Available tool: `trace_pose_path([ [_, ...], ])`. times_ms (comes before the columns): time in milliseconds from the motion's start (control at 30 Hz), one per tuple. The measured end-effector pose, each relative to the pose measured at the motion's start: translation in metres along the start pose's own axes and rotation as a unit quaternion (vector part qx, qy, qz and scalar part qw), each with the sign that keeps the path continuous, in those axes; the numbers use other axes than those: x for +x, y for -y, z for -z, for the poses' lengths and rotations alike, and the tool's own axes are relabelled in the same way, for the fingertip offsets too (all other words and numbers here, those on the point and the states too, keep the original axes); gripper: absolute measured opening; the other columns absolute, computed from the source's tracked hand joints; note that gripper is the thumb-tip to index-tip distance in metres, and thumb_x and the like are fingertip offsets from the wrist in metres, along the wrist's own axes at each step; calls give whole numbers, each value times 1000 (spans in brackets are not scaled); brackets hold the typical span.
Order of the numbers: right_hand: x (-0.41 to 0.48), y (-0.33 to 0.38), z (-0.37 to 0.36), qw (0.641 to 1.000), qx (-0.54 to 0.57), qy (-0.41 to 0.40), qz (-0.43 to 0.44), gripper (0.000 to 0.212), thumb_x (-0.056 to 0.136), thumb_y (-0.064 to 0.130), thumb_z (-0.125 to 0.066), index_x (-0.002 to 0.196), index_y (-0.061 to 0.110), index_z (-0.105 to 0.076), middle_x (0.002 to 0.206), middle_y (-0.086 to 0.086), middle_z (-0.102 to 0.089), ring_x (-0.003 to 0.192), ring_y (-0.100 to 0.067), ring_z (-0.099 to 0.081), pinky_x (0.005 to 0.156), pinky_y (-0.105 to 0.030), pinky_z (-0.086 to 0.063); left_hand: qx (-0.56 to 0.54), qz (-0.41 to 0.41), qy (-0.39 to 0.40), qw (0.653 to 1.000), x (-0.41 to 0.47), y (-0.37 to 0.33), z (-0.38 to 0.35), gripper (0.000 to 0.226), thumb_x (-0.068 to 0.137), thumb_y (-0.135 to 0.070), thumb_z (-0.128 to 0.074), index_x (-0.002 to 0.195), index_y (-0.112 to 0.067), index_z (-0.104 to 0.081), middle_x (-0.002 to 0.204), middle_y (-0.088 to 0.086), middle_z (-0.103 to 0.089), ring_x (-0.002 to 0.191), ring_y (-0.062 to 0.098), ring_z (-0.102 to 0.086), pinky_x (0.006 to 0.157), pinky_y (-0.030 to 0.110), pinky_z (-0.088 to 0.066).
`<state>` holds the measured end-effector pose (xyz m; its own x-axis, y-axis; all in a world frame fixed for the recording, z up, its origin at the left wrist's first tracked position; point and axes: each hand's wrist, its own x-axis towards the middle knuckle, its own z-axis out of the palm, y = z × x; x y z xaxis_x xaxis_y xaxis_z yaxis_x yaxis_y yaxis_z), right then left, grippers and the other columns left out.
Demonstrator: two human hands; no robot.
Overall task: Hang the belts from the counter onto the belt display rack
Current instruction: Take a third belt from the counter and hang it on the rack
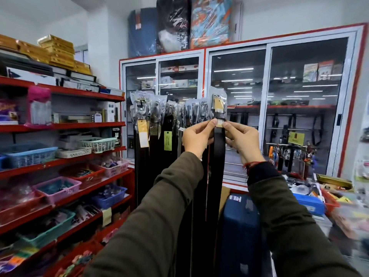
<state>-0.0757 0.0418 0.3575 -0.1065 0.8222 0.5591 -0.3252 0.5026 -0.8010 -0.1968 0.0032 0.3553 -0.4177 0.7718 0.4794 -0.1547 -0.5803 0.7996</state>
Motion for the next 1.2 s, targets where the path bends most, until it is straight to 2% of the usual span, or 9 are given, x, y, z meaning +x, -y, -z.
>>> trace_pose_path([
  [133, 6, -1, 0, 1000, -5, 8, -21, 27, 90, 16, -71, 112, -1, -72, 90, -10, -73, 79, -14, -70, 65, -20, -59, 5, 16, -10, 1000, 0, 0, 1, 32, 87, -24, -76, 113, -5, -74, 102, 9, -75, 90, 18, -70, 56, 13, -54],
  [300, 7, -13, -4, 999, -3, 10, -41, 30, 91, 12, -70, 115, -5, -69, 94, -13, -73, 80, -19, -70, 75, -30, -62, 19, 22, -20, 999, 2, 9, 10, 30, 87, -25, -77, 111, -6, -75, 99, 7, -75, 89, 17, -69, 59, 17, -56],
  [400, 1, -22, -9, 999, -40, -9, 1, 32, 92, 11, -68, 121, -3, -66, 91, -8, -73, 74, -9, -69, 62, -19, -61, 75, -24, -33, 996, 5, 16, 15, 31, 87, -25, -76, 112, -7, -74, 91, 3, -74, 87, 17, -69, 65, 24, -59],
  [500, -5, -40, -9, 977, -175, -54, 111, 37, 96, 15, -62, 132, 9, -61, 116, -10, -72, 93, -13, -71, 84, -32, -62, 192, -101, -45, 975, 5, 22, 18, 35, 91, -33, -70, 120, -13, -71, 102, 2, -75, 92, 15, -71, 81, 32, -62],
  [600, -11, -57, -2, 926, -288, -28, 241, 46, 104, 16, -45, 150, 16, -40, 151, -5, -49, 135, -16, -52, 114, -30, -42, 328, -226, -28, 917, -1, 27, 23, 39, 99, -27, -57, 137, -16, -57, 129, 1, -64, 112, 13, -64, 99, 27, -52],
  [733, -11, -72, 1, 872, -390, 46, 292, 59, 106, 15, -36, 159, 24, -12, 169, 10, -7, 157, -9, -2, 114, -1, -9, 546, -382, -18, 745, 8, 35, 31, 54, 101, -20, -42, 154, -23, -33, 161, -4, -33, 148, 17, -33, 120, 32, -31],
  [833, -2, -82, 1, 839, -440, 61, 314, 67, 103, 13, -40, 160, 21, -6, 170, 6, 0, 157, -16, 5, 127, -30, -16, 663, -384, 5, 642, 22, 43, 35, 63, 100, -20, -36, 159, -20, -16, 169, -1, -10, 156, 24, -11, 126, 46, -17],
  [967, 16, -92, -1, 816, -489, 72, 301, 70, 102, 14, -42, 160, 17, -3, 170, 2, -1, 157, -19, 5, 127, -43, -16, 706, -368, 13, 605, 38, 49, 43, 66, 100, -24, -34, 160, -19, -8, 169, 1, -4, 157, 23, -5, 126, 48, -11],
  [1200, 27, -100, -11, 807, -513, 72, 284, 71, 100, 12, -42, 160, 13, -3, 170, -2, -1, 157, -23, 4, 128, -43, -10, 721, -334, 35, 606, 54, 52, 50, 69, 100, -28, -35, 160, -21, 0, 169, -1, 5, 157, 22, 0, 127, 49, -6],
])
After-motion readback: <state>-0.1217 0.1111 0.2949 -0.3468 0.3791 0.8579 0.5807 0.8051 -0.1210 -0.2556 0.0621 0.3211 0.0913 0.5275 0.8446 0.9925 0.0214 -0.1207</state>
